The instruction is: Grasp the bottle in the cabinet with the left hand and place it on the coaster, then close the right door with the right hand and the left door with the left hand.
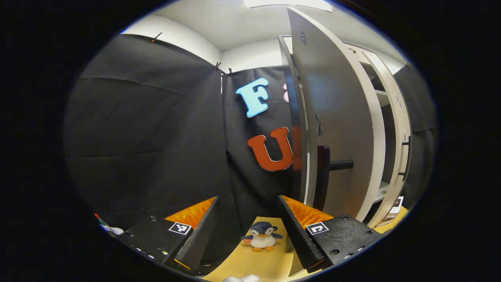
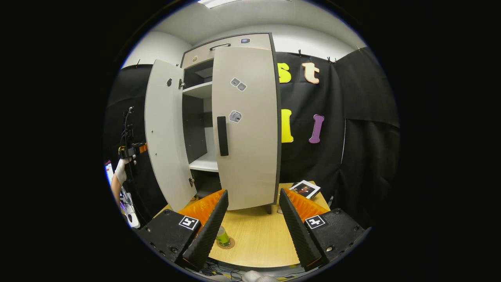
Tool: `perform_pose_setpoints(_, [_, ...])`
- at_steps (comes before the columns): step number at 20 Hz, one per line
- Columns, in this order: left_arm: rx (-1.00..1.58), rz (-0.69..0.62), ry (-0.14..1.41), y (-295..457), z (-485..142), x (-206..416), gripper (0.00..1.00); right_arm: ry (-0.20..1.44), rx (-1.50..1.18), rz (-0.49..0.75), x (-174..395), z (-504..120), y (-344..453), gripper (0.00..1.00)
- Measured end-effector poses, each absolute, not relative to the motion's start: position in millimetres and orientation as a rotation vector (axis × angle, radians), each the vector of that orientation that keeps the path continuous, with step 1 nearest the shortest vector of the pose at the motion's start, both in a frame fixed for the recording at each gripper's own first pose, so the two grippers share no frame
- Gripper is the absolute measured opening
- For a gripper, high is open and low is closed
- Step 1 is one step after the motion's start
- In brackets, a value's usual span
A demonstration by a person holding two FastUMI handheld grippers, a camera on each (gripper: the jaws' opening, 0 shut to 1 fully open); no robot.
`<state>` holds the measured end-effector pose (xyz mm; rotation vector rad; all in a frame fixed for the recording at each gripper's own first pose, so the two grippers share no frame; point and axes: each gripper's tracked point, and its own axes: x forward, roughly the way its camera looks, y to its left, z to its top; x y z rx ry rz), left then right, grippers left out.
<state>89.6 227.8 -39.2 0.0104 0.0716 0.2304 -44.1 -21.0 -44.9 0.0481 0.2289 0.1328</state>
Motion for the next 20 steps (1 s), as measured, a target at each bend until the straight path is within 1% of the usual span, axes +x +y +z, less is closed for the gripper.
perform_pose_setpoints(1, [0.011,0.237,0.073,227,-39,89,0.89,0.225,0.048,0.126,-44,-44,-24,0.81])
perform_pose_setpoints(4, [0.012,0.258,0.071,227,-40,88,0.88,0.222,0.065,0.120,-45,-45,-29,0.81])
perform_pose_setpoints(5, [0.009,0.264,0.074,227,-41,88,0.83,0.225,0.065,0.121,-44,-48,-30,0.81])
perform_pose_setpoints(6, [0.007,0.269,0.076,227,-41,87,0.88,0.229,0.062,0.119,-44,-49,-32,0.81])
perform_pose_setpoints(12, [0.016,0.283,0.071,222,-36,89,0.88,0.229,0.074,0.103,-43,-50,-51,0.81])
perform_pose_setpoints(15, [0.007,0.247,0.064,205,-31,89,0.88,0.236,0.079,0.106,-45,-54,-56,0.81])
perform_pose_setpoints(20, [-0.006,0.170,0.059,145,-37,90,0.88,0.237,0.069,0.112,-38,-49,-62,0.81])
